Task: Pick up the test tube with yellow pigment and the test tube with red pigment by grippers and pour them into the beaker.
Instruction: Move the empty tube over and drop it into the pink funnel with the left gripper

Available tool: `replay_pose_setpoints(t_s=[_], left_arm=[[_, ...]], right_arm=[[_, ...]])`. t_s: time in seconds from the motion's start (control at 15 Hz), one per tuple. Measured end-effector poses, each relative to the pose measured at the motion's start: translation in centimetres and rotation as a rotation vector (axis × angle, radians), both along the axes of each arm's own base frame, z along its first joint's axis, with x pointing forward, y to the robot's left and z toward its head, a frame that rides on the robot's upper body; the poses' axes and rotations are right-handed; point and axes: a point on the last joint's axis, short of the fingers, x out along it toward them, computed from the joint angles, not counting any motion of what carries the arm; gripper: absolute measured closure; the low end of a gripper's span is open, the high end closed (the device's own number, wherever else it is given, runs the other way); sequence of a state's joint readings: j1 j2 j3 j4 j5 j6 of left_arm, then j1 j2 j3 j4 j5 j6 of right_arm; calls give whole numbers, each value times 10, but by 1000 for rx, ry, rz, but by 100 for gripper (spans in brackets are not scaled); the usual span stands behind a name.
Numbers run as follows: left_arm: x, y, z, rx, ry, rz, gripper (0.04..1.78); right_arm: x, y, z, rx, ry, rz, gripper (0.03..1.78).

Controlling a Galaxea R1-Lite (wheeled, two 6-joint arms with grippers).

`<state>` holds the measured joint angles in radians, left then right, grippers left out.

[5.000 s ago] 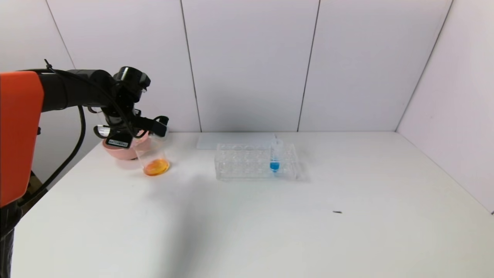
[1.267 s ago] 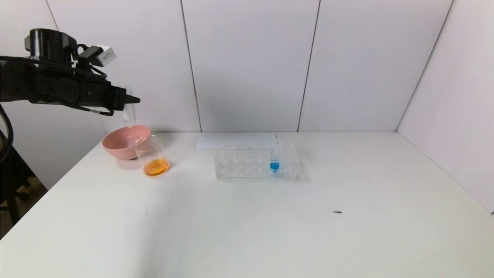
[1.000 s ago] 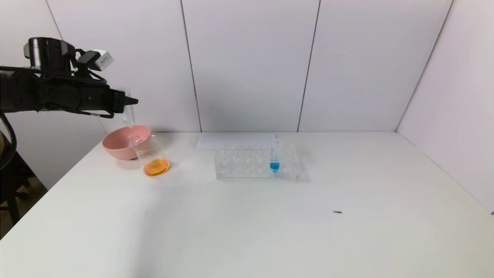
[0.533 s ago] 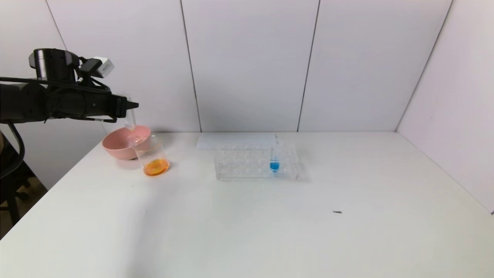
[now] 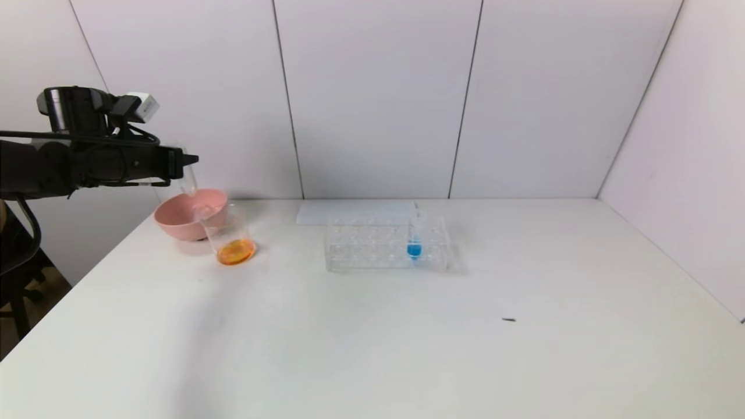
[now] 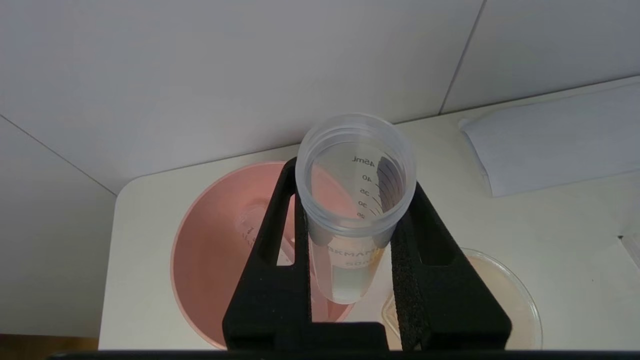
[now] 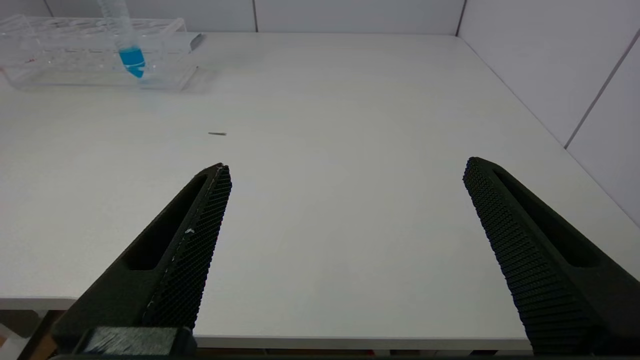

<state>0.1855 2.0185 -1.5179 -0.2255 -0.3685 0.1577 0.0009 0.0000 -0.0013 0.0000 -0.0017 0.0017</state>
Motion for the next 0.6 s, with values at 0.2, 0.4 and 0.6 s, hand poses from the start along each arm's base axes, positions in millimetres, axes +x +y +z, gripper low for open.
replay_pose_setpoints(t_s=[0.2,0.4,0.6], left_arm=[[7,10,-5,-6,-35,23,135],[16,16,-13,-10,-44,45,135],[25,25,-23,-11,-35,70,135]], right_arm=[[0,0,0,0,0,0,11],[0,0,0,0,0,0,11],[0,0,0,0,0,0,11]])
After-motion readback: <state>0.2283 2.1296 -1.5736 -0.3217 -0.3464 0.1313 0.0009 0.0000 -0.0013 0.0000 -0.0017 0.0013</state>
